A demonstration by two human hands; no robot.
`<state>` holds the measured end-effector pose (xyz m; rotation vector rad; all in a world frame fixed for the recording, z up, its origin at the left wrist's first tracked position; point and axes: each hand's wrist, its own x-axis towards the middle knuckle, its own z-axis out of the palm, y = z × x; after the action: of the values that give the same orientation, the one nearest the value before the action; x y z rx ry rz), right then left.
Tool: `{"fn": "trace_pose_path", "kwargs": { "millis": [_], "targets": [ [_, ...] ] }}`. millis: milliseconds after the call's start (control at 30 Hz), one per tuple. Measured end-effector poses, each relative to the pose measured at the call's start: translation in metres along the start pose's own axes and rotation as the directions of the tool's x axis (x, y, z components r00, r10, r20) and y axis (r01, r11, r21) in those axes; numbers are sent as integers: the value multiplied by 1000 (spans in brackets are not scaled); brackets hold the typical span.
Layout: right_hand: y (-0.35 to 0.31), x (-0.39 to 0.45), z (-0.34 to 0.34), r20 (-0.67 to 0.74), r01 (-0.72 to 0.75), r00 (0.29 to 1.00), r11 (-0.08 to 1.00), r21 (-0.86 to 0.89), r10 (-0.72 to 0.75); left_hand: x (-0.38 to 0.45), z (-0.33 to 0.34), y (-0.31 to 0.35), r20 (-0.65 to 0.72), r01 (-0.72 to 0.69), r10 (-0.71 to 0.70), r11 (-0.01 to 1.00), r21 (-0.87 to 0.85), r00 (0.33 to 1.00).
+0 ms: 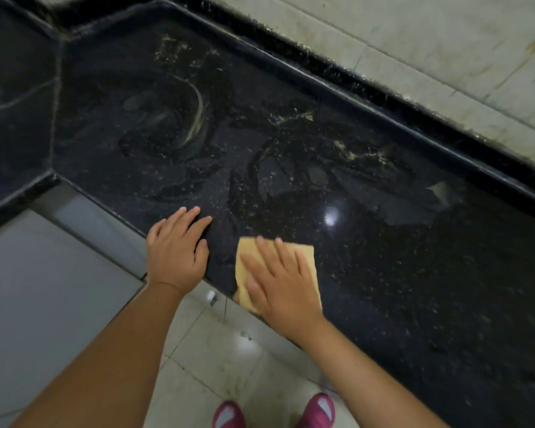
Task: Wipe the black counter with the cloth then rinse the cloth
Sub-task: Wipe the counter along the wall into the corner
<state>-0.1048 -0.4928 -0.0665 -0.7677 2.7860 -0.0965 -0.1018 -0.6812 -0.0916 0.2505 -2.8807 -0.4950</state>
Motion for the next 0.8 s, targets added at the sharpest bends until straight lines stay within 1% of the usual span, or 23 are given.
{"fn": "trace_pose_path", "kwargs": {
  "millis": [100,133,200,233,267,333,367,400,467,533,567,600,633,667,733,800],
  "targets": [
    [35,-53,12,97,16,995,998,-57,-11,0,-1,2,5,5,-5,1000,-1,1000],
    [52,-67,11,109,1,994,999,-47,5,0,-1,2,0,5,-5,1000,2,1000],
    [82,-78,1,96,-116,988,992,-40,120,1,-1,1,-9,-7,7,1000,21,1000],
    [93,-73,-5,80,-187,979,982,-24,188,1,-1,0,-8,-14,14,999,31,1000],
    [100,-62,-11,44,-253,967,967,29,252,1,-1,0,-4,-18,18,999,37,1000],
    [101,-28,-21,37,-398,917,908,128,397,1,0,-1,14,-20,19,999,49,1000],
    [95,-6,-26,54,-441,897,888,128,438,0,0,-1,22,-19,18,998,52,1000],
    [84,16,-31,63,-444,896,885,141,440,0,0,0,27,-17,16,999,51,1000],
    [57,54,-33,78,-373,928,913,165,365,0,-1,1,26,-17,15,998,57,1000],
    [24,76,-31,98,-261,964,950,170,247,0,-1,0,4,-32,32,997,77,999],
    [9,79,-26,78,-192,980,969,154,182,1,-1,0,-6,-42,43,996,85,999],
    [-3,75,-18,20,-110,994,989,101,108,1,-1,-1,-11,-49,50,995,91,999],
    [-13,65,-11,-75,-34,997,999,29,36,1,-1,-2,-7,-52,53,994,96,999],
    [-20,50,-7,-131,8,991,1000,-7,-9,1,-1,-2,3,-52,52,994,101,999],
    [-19,12,5,-74,115,990,993,-33,-117,2,-1,-2,31,-44,41,994,101,999],
    [-1,-33,20,-46,181,981,977,-108,-187,1,-3,0,68,-21,15,996,85,998]
  ]
}}
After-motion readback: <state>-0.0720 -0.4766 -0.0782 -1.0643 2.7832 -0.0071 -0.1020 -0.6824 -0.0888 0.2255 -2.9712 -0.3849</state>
